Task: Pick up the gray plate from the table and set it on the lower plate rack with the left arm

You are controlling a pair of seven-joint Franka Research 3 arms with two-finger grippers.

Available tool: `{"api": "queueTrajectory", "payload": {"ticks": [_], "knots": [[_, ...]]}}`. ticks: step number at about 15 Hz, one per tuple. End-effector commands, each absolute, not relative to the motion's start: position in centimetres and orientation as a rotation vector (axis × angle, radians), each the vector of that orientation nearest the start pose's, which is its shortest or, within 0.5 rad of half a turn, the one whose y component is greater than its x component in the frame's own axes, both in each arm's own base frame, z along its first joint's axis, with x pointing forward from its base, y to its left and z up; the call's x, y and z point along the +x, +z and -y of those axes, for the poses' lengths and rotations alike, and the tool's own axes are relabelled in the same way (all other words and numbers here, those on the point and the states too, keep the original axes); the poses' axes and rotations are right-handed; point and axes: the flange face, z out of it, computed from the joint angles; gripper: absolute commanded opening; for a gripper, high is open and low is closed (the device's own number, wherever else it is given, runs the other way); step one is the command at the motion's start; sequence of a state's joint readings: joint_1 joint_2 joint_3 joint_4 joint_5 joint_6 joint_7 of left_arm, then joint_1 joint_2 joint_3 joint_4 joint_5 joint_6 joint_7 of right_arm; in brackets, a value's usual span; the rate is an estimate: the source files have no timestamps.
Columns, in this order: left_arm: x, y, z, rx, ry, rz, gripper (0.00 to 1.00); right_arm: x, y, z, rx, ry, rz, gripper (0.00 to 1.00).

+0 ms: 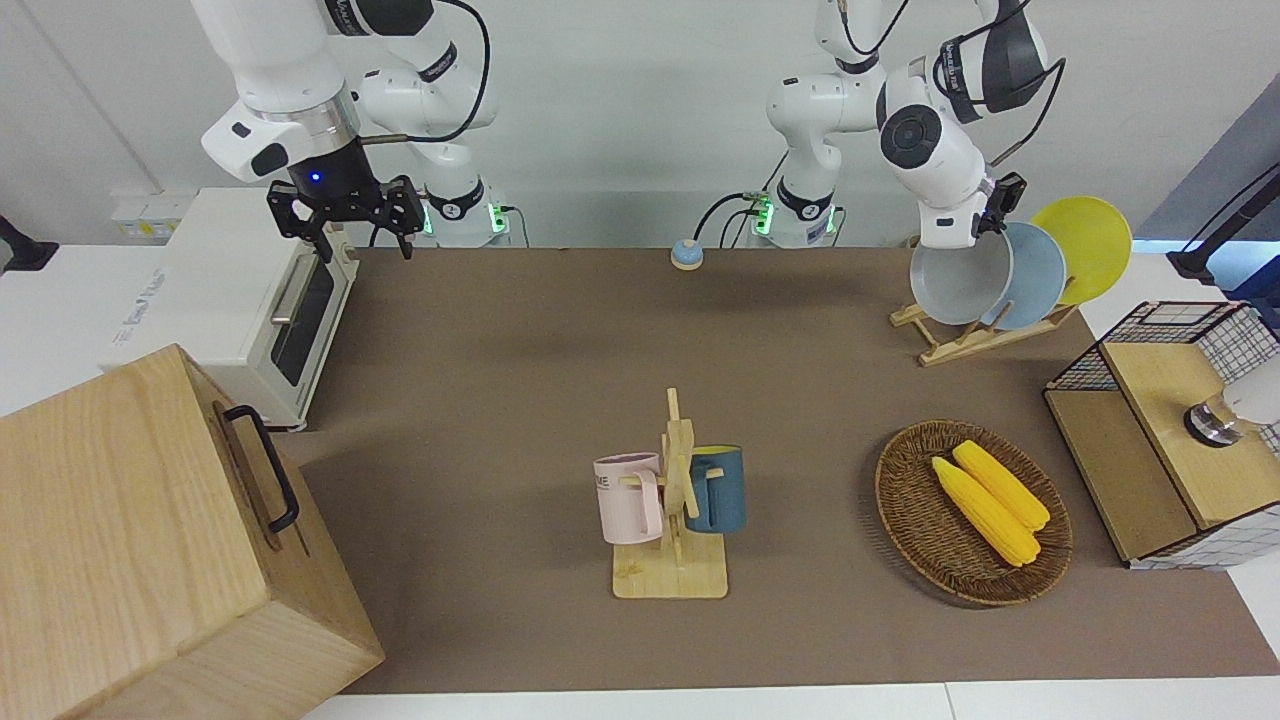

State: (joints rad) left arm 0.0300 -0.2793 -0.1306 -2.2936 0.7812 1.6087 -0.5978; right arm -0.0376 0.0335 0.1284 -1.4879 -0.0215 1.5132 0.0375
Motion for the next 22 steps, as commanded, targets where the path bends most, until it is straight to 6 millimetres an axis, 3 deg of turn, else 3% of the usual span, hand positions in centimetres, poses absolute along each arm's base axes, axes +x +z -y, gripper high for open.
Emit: {"api": "queueTrajectory", "payload": {"ticks": [1, 10, 15, 17, 18, 19, 22], "knots": [[42.9, 45.5, -3.3, -2.204, 0.045, 0.364, 0.00, 55.9, 64.3, -4.5, -3.160, 0.019, 0.058, 0.983], [44.1, 41.7, -3.3, -2.179, 0.043, 0.409, 0.00, 55.9, 64.3, -4.5, -3.160, 0.019, 0.058, 0.983], [44.1, 41.2, -3.2, -2.176, 0.053, 0.401, 0.02, 55.9, 64.3, -4.5, -3.160, 0.019, 0.058, 0.983], [44.0, 41.1, -3.2, -2.176, 0.056, 0.399, 0.26, 55.9, 64.3, -4.5, -3.160, 0.017, 0.058, 0.983], [44.1, 41.1, -3.2, -2.177, 0.053, 0.399, 0.77, 55.9, 64.3, -4.5, -3.160, 0.017, 0.058, 0.983], [44.0, 41.1, -3.2, -2.177, 0.054, 0.398, 1.00, 55.9, 64.3, -4.5, -3.160, 0.017, 0.058, 0.983], [44.0, 41.1, -3.1, -2.176, 0.057, 0.394, 1.00, 55.9, 64.3, -4.5, -3.160, 0.017, 0.058, 0.983]]}}
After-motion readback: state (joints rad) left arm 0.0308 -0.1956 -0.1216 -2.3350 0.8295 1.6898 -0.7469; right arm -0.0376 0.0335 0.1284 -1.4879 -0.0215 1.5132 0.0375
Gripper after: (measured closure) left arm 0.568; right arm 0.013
